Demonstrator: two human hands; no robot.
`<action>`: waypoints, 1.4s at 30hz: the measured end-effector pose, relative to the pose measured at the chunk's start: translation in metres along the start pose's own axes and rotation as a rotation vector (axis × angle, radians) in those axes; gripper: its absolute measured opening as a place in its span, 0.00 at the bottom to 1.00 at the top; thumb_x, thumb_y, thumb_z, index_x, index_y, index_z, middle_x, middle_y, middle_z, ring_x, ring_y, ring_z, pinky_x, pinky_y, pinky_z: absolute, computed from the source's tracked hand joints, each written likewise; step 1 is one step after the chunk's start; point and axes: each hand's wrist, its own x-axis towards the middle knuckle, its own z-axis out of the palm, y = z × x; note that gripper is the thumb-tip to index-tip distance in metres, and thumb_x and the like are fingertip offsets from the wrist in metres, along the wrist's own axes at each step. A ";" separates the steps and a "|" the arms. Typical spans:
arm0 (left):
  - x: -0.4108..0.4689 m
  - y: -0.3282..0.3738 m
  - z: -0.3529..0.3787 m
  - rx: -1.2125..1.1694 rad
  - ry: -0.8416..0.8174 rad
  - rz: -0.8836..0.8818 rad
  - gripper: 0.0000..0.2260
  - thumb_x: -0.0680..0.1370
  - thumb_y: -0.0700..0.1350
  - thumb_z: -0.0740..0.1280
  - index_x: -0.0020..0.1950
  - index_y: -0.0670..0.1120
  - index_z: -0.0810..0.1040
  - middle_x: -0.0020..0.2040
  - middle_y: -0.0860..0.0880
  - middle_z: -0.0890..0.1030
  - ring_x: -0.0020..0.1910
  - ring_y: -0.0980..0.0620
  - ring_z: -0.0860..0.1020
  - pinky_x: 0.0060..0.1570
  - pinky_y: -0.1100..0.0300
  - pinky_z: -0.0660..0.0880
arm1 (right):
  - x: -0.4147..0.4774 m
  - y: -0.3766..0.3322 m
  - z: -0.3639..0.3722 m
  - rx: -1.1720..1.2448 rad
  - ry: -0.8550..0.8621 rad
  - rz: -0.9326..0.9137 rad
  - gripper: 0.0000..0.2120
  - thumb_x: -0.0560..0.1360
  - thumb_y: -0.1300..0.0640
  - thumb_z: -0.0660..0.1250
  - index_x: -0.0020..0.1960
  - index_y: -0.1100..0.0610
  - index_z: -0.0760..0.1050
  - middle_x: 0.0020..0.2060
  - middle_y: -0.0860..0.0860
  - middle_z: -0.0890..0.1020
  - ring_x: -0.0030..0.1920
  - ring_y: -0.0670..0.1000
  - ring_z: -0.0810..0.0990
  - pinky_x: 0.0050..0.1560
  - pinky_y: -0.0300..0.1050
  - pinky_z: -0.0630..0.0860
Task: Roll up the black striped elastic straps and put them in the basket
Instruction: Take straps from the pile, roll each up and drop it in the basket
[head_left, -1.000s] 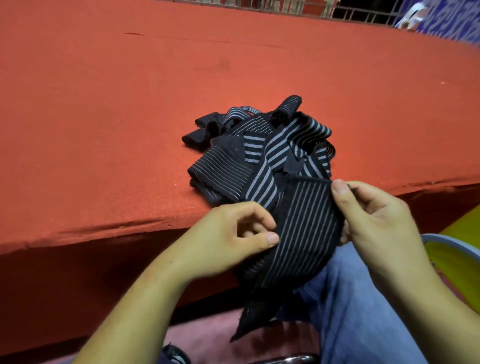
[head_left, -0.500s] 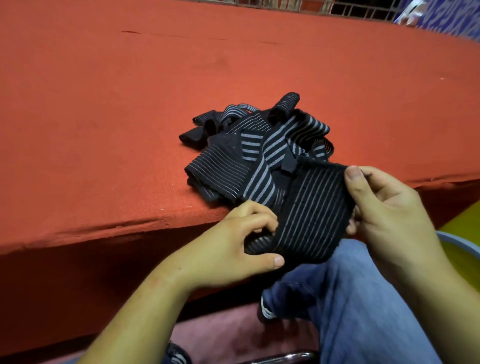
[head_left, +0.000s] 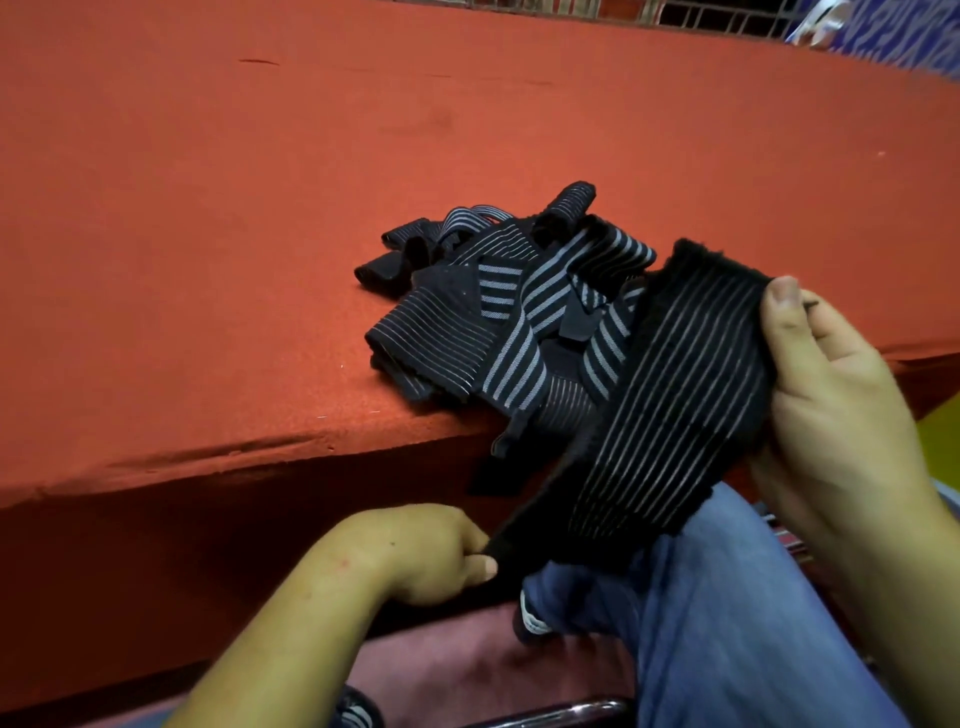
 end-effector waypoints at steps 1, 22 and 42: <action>0.000 0.000 0.000 -0.002 0.000 -0.037 0.12 0.84 0.58 0.62 0.57 0.53 0.80 0.57 0.51 0.84 0.56 0.48 0.81 0.60 0.55 0.75 | 0.000 0.000 0.001 0.015 -0.004 0.007 0.13 0.85 0.46 0.62 0.50 0.51 0.82 0.50 0.54 0.86 0.50 0.53 0.84 0.52 0.51 0.82; -0.010 0.029 -0.017 -0.515 0.548 0.463 0.13 0.76 0.51 0.77 0.57 0.46 0.82 0.54 0.50 0.85 0.55 0.50 0.83 0.59 0.45 0.78 | -0.016 -0.004 0.019 0.418 -0.255 0.427 0.21 0.78 0.42 0.64 0.58 0.55 0.86 0.51 0.55 0.88 0.50 0.53 0.88 0.48 0.50 0.86; -0.027 0.046 -0.018 -0.913 0.329 0.542 0.17 0.79 0.44 0.73 0.67 0.45 0.78 0.65 0.48 0.83 0.66 0.50 0.80 0.67 0.56 0.76 | -0.024 -0.006 0.039 0.090 -0.277 0.179 0.10 0.78 0.47 0.65 0.48 0.51 0.82 0.43 0.50 0.87 0.41 0.47 0.85 0.42 0.41 0.84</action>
